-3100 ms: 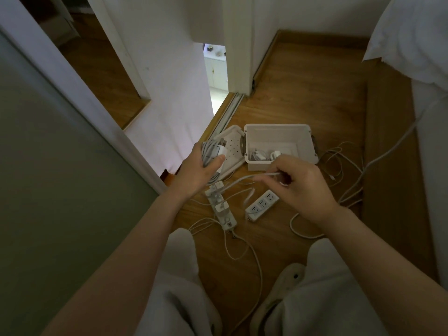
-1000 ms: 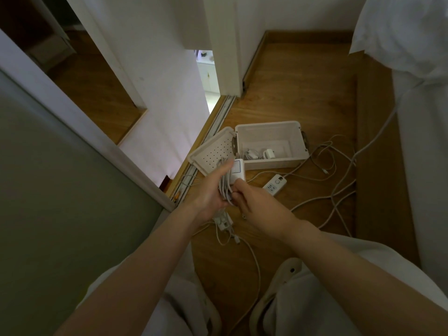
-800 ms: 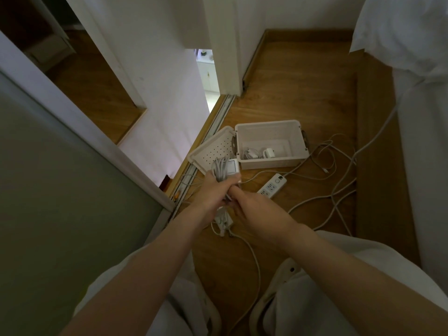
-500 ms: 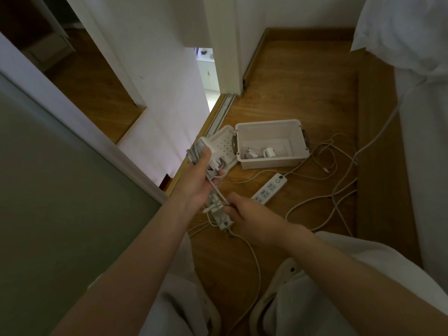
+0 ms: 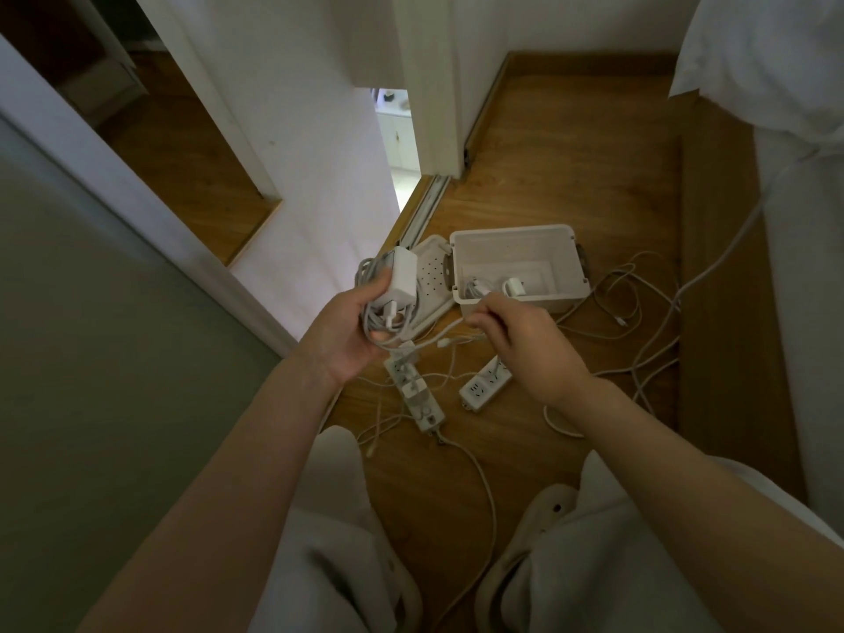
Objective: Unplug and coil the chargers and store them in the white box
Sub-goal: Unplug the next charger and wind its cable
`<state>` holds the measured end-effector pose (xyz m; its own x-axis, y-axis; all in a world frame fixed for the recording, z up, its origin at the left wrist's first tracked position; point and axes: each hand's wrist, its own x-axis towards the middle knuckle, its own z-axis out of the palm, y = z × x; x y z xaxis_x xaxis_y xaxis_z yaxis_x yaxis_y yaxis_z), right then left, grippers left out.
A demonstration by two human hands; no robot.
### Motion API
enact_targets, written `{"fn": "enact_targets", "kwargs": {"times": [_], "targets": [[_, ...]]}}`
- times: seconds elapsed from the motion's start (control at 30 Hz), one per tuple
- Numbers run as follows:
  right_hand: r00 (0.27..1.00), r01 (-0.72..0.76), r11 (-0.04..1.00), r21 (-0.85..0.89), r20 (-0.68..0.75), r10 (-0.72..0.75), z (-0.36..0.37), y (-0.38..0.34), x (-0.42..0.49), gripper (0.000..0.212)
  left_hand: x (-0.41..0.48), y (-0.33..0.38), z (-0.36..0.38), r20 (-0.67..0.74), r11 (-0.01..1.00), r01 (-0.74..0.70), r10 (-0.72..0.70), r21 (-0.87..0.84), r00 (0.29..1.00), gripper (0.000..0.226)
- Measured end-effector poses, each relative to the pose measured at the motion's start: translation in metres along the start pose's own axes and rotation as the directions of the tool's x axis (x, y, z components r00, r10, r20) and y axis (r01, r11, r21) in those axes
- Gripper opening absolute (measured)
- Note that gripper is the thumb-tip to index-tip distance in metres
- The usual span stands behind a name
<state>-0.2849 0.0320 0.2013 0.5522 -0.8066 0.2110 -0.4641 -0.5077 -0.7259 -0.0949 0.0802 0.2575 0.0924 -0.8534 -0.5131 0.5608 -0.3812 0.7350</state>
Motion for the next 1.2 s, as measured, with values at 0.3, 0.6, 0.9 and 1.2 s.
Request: {"fn": "enact_targets", "kwargs": {"times": [0.3,0.6,0.9,1.2], "targets": [[0.928,-0.103,0.995,-0.021,0.357,0.103,0.0,0.028,-0.005,0.049,-0.009,0.004,-0.011,0.174,0.98,0.086,-0.118,0.179,0.978,0.054],[0.992,-0.018,1.0,-0.008,0.123,0.019,-0.002,0.01,-0.002,0.02,-0.004,0.001,-0.018,0.094,0.838,0.112,-0.191,0.534,0.977,0.054],[0.99,-0.099,0.962,0.256,0.118,0.071,-0.018,-0.017,-0.01,0.041,0.005,0.006,-0.03,-0.001,0.811,0.111,-0.135,0.574,0.991,0.035],[0.957,-0.15,0.983,-0.105,0.234,0.171,-0.025,0.013,-0.01,0.028,0.001,0.0,-0.021,0.244,0.817,0.03,-0.207,0.576,0.947,0.044]]}}
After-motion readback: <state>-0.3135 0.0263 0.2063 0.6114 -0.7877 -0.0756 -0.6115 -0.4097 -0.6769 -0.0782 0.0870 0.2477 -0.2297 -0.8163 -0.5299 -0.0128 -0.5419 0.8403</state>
